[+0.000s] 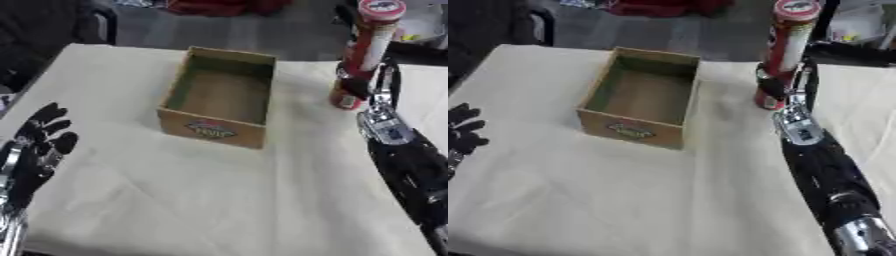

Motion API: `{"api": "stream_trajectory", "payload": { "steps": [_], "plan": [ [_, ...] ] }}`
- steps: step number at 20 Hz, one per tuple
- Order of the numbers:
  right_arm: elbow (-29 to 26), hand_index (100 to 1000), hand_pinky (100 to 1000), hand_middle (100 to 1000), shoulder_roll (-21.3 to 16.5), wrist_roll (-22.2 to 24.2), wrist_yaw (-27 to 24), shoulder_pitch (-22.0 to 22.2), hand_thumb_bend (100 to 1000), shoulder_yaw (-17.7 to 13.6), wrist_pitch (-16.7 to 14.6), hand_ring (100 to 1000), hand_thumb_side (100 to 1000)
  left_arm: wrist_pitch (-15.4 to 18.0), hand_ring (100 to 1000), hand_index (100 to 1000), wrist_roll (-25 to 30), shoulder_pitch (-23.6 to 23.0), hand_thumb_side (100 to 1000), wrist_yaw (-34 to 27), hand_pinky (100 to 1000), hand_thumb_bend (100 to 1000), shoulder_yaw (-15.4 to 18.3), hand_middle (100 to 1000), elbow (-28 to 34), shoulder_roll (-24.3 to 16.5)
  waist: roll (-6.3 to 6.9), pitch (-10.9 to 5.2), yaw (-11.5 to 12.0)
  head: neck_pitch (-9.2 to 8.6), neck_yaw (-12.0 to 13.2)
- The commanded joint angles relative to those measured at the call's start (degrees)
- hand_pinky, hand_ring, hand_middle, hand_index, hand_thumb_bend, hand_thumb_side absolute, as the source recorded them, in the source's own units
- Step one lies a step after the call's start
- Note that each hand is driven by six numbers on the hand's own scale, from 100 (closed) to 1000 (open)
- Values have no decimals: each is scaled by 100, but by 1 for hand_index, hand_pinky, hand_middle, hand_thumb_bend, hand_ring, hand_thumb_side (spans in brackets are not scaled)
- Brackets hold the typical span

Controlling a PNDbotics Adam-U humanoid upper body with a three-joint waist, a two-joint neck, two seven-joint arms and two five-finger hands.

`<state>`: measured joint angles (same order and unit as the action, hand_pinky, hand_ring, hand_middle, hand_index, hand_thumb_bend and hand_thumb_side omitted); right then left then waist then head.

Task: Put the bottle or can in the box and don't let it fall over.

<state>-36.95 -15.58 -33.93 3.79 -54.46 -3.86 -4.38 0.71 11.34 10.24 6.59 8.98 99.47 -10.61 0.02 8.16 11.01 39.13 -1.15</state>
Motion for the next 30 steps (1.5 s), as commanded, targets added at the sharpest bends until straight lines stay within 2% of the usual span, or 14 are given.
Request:
{"api": "stream_trajectory", "payload": {
  "steps": [1,6,12,16,19,23,30],
  "plan": [
    [-23,501,978,913,-132,-185,-31,-93,100,-27,27,959,100,1,884,962,4,73,658,-19,768,733,-7,871,122,-141,-50,14,6,-66,-18],
    [-28,401,958,852,-137,-324,-51,-63,100,-13,16,916,100,-1,884,962,0,68,658,-24,768,734,-7,871,118,-138,-55,5,-4,-61,-22],
    [-202,392,956,833,-149,-177,-22,-17,100,27,-49,897,100,-6,884,962,-4,54,658,-23,768,735,-4,870,113,-132,-52,-13,-25,-47,-16],
    [-567,388,960,830,-168,93,24,27,100,123,-49,893,100,-9,884,962,-8,39,657,-22,768,737,-2,870,109,-127,-53,-28,-58,-30,-3],
    [-922,389,968,834,-155,480,-4,19,100,279,3,897,100,-12,884,962,-8,32,658,-18,768,737,-3,869,106,-124,-52,-33,-84,-32,-14],
    [-1454,389,975,831,-52,1344,-116,-105,100,625,44,897,100,-13,884,962,-5,23,657,-13,768,738,-9,869,103,-116,-41,-36,-91,-55,-54],
    [-2115,388,981,832,613,2459,-482,-490,100,1099,45,898,100,-8,885,962,42,28,658,-14,768,739,-52,869,90,-76,-21,-33,1,-151,-226]
  ]
}}
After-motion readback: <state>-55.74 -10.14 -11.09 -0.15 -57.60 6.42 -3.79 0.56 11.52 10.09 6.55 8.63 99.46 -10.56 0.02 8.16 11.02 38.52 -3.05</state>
